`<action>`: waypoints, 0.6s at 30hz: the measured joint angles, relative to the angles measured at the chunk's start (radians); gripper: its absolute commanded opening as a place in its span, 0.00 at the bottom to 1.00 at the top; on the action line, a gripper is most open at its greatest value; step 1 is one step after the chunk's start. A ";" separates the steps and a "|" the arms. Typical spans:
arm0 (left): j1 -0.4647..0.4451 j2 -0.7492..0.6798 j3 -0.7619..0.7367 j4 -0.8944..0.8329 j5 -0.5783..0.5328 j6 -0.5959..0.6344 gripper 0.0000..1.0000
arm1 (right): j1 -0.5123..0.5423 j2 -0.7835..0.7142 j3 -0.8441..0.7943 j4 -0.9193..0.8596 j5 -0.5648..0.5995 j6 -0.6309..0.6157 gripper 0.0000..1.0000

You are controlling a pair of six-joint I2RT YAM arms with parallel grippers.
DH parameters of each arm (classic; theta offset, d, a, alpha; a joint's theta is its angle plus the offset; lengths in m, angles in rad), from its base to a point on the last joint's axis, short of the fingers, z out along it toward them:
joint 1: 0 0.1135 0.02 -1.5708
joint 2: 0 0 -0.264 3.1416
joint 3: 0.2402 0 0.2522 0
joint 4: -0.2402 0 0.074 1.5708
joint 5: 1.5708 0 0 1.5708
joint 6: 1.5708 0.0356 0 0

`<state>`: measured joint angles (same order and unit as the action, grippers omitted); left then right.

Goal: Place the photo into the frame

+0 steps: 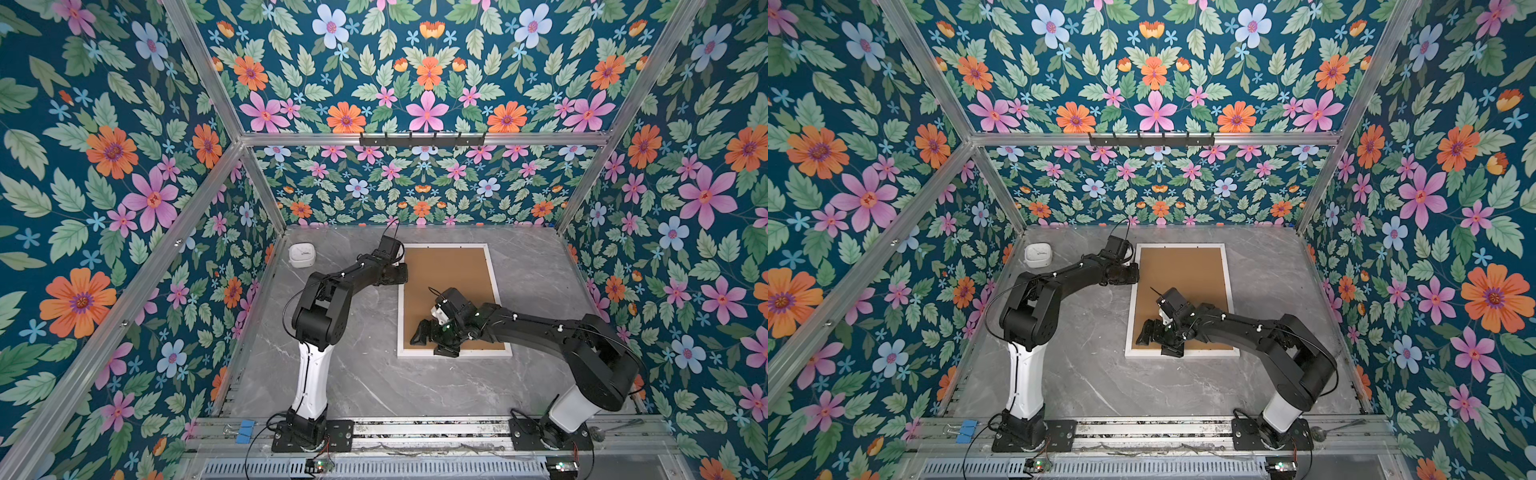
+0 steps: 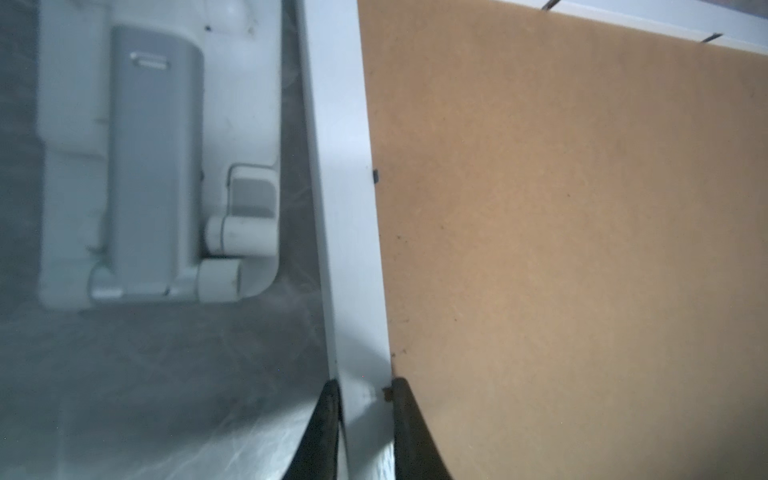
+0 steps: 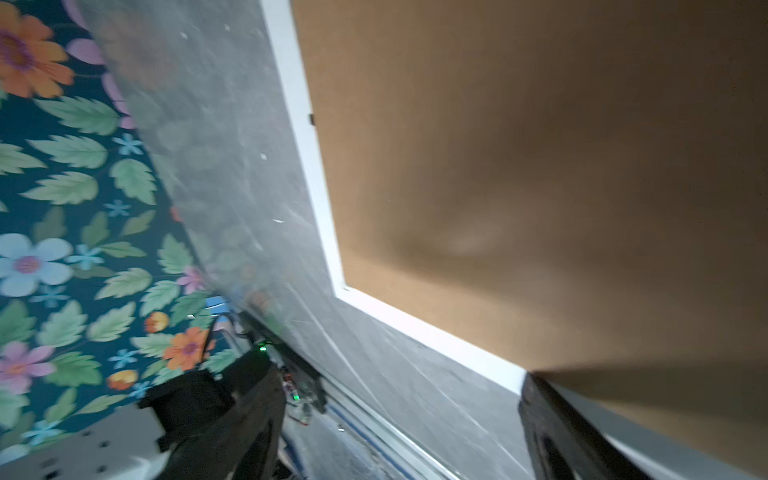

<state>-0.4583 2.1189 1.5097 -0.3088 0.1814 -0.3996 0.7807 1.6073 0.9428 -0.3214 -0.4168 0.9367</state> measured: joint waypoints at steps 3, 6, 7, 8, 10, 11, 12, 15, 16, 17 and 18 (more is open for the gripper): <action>0.000 -0.024 -0.022 -0.029 0.002 -0.008 0.17 | 0.006 -0.060 -0.011 -0.058 0.031 -0.046 0.90; 0.000 -0.047 -0.049 -0.046 0.002 -0.019 0.17 | 0.021 -0.136 -0.038 -0.087 0.071 -0.085 0.90; 0.000 -0.054 -0.058 -0.050 0.002 -0.022 0.17 | 0.026 -0.158 -0.048 -0.093 0.086 -0.100 0.90; 0.000 -0.062 -0.069 -0.053 0.003 -0.026 0.17 | 0.030 -0.176 -0.057 -0.098 0.100 -0.111 0.90; 0.000 -0.076 -0.090 -0.054 0.004 -0.042 0.18 | 0.043 -0.201 -0.067 -0.109 0.151 -0.134 0.91; 0.000 -0.084 -0.102 -0.051 0.004 -0.044 0.18 | 0.053 -0.211 -0.068 -0.119 0.188 -0.148 0.91; 0.000 -0.090 -0.114 -0.048 0.004 -0.048 0.18 | 0.067 -0.221 -0.068 -0.130 0.224 -0.165 0.91; -0.001 -0.103 -0.136 -0.035 0.004 -0.064 0.18 | 0.121 -0.237 -0.061 -0.179 0.357 -0.214 0.93; -0.001 -0.104 -0.139 -0.031 0.005 -0.065 0.18 | 0.139 -0.238 -0.060 -0.191 0.399 -0.225 0.94; -0.001 -0.105 -0.141 -0.029 0.005 -0.066 0.19 | 0.161 -0.238 -0.058 -0.205 0.445 -0.241 0.94; -0.001 -0.105 -0.142 -0.027 0.005 -0.068 0.19 | 0.180 -0.238 -0.060 -0.215 0.487 -0.250 0.95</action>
<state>-0.4595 2.0136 1.3674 -0.3363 0.1860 -0.4671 0.9604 1.3697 0.8833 -0.5365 0.0704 0.6868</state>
